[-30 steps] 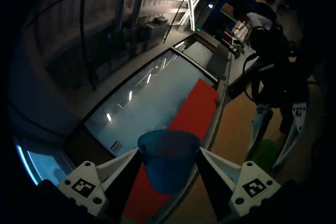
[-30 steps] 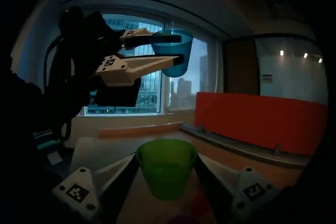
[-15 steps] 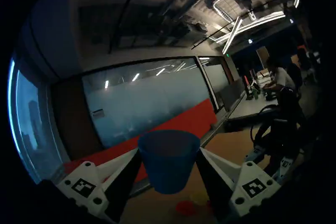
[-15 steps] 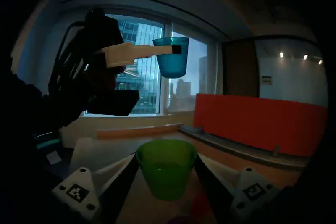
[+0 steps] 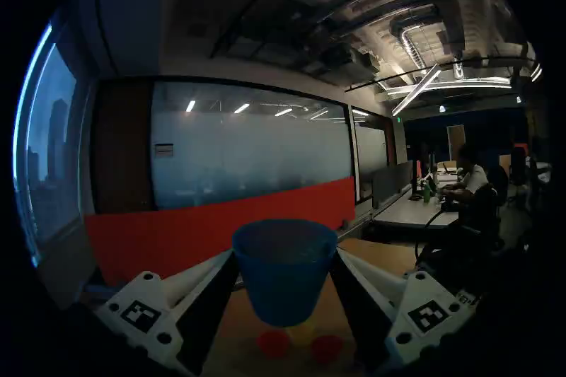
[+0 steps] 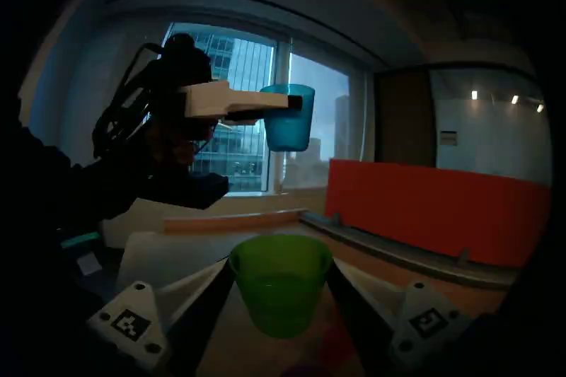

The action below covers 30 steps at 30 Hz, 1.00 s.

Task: Pour water

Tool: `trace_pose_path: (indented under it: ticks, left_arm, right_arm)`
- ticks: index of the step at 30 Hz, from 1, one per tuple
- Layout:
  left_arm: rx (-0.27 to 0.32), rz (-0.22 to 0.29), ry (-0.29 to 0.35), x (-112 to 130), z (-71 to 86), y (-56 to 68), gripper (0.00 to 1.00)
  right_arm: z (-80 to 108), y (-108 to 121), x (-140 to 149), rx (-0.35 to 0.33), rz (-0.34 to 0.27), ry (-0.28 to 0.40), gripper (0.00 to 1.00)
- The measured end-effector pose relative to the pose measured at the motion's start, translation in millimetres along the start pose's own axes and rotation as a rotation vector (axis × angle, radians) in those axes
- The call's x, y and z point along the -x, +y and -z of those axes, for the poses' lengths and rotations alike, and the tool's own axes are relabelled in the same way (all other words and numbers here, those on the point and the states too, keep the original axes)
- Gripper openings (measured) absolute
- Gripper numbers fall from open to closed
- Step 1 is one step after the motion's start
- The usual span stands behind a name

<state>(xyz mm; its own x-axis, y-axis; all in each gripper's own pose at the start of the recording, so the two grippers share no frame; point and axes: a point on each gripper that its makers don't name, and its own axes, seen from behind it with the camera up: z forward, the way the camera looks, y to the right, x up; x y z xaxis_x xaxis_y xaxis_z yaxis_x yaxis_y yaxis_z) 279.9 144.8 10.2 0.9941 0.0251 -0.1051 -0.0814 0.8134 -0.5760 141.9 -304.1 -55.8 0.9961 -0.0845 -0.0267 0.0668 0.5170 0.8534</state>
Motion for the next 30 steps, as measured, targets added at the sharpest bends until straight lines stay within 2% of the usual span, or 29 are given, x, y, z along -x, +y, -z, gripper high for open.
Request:
trace_pose_path:
  ticks: [12,20,30]
  left_arm:
    - [-0.012,0.003,-0.032,35,12.6,-2.1,0.85]
    - [-0.023,0.003,-0.063,63,23.1,-3.5,0.85]
    - [-0.021,0.032,-0.085,87,32.7,0.2,0.85]
  right_arm:
    - [5.3,0,1,0.01,-0.001,-0.017,0.91]
    - [17.5,6,0,0.031,0.002,-0.03,0.91]
    - [31.8,11,0,0.055,0.013,-0.045,0.91]
